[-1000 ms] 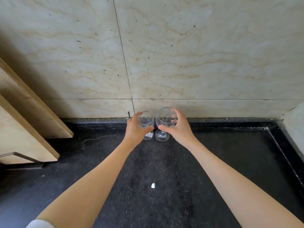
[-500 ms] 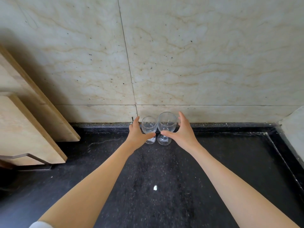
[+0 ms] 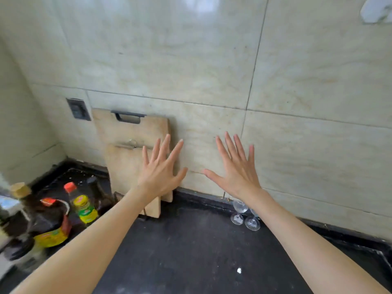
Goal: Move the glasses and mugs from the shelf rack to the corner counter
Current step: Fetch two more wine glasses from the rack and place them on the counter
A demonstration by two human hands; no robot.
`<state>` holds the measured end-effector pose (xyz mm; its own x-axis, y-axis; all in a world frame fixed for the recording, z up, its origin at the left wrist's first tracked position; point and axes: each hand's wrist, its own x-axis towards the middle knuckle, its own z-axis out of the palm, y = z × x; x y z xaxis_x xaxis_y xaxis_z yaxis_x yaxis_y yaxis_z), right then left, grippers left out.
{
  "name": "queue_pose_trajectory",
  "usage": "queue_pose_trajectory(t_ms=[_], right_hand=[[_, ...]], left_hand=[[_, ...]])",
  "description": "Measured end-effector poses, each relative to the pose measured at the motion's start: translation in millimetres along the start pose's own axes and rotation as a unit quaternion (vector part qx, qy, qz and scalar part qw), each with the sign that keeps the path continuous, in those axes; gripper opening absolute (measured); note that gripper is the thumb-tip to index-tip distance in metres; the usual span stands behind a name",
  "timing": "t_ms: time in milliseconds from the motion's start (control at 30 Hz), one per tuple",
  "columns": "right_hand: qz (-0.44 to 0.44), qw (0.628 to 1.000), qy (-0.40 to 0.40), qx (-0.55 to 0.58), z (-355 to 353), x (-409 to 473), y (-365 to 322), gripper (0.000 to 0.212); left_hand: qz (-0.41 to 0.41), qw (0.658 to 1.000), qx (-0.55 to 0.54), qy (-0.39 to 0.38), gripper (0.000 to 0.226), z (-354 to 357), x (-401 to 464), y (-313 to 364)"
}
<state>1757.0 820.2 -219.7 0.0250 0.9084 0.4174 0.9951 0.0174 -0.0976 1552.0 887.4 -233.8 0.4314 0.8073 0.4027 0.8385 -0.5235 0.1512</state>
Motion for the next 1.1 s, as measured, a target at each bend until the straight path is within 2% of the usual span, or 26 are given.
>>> queue_pose_trajectory(t_ms=[233, 467, 767, 933, 1100], right_hand=[[-0.174, 0.982, 0.058, 0.034, -48, -11, -211, 0.095], [-0.346, 0.926, 0.085, 0.125, -99, -103, -440, 0.093], [-0.534, 0.805, 0.095, 0.240, -162, -264, -710, 0.093], [-0.611, 0.735, 0.096, 0.279, -193, -345, -832, 0.094], [-0.657, 0.679, 0.085, 0.315, -219, -408, -945, 0.092]], left_hand=[[-0.113, 0.979, 0.145, 0.092, 0.073, -168, -163, -114], [-0.265, 0.925, 0.244, 0.124, 0.076, -317, -399, -188], [-0.488, 0.793, 0.344, 0.125, 0.076, -473, -694, -202], [-0.560, 0.722, 0.386, 0.126, 0.076, -530, -813, -205], [-0.629, 0.651, 0.408, 0.113, 0.073, -582, -914, -228]])
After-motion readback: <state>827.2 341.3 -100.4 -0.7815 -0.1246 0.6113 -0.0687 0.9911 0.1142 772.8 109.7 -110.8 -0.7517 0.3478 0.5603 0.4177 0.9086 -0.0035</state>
